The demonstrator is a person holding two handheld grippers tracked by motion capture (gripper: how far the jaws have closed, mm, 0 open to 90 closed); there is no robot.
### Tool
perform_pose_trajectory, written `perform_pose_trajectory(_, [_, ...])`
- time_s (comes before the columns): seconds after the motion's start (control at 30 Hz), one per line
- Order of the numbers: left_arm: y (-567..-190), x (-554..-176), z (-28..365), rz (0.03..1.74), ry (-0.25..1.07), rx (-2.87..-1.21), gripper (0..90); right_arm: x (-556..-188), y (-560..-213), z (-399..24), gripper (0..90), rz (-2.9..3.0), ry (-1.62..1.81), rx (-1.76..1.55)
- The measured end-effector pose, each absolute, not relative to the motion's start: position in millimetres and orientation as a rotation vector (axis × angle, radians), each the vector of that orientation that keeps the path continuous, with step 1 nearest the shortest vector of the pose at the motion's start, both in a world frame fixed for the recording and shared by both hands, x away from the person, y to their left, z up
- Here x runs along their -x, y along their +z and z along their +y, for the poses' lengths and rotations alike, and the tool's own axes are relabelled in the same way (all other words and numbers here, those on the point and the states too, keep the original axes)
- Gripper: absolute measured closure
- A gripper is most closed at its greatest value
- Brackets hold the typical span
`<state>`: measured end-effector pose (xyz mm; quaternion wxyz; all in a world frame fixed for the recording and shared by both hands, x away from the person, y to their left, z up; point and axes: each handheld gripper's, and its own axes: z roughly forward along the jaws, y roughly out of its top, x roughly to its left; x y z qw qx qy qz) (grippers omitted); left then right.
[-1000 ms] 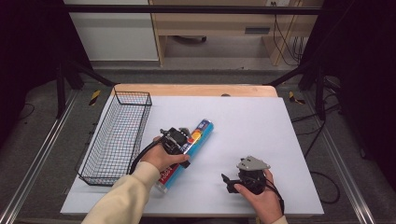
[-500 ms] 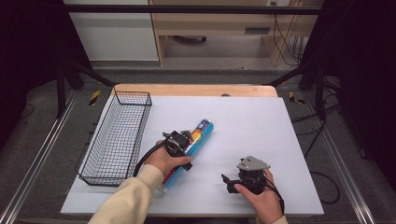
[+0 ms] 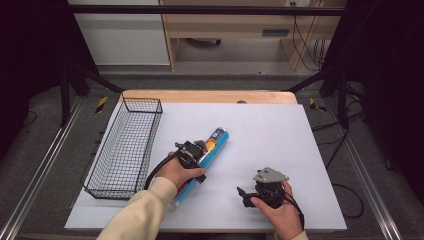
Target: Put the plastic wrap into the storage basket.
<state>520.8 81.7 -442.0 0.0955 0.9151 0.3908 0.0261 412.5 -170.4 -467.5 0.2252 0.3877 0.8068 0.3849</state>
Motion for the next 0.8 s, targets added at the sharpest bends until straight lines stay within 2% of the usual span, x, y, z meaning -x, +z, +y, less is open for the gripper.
perform_pose_trajectory(0.5, [-443.1, -521.4, 80.9, 1.148, 0.06, -2.701, 17.9, -412.4, -467.6, -170.4, 10.0, 2.224, 1.058, -1.075])
perform_pose_trajectory(0.6, [-443.5, -521.4, 81.3, 1.152, 0.072, -2.703, 20.2, -412.5, -467.6, -170.4, 10.0, 2.225, 1.059, -1.074])
perform_pose_trajectory(0.73, [-442.6, -523.2, 84.6, 1.172, 0.073, -2.684, 27.9, -412.5, -467.6, -170.4, 10.0, 2.225, 1.058, -1.074])
perform_pose_trajectory(0.8, [-442.8, -523.3, 84.8, 1.172, 0.072, -2.684, 28.0, -412.5, -467.6, -170.4, 10.0, 2.225, 1.058, -1.074])
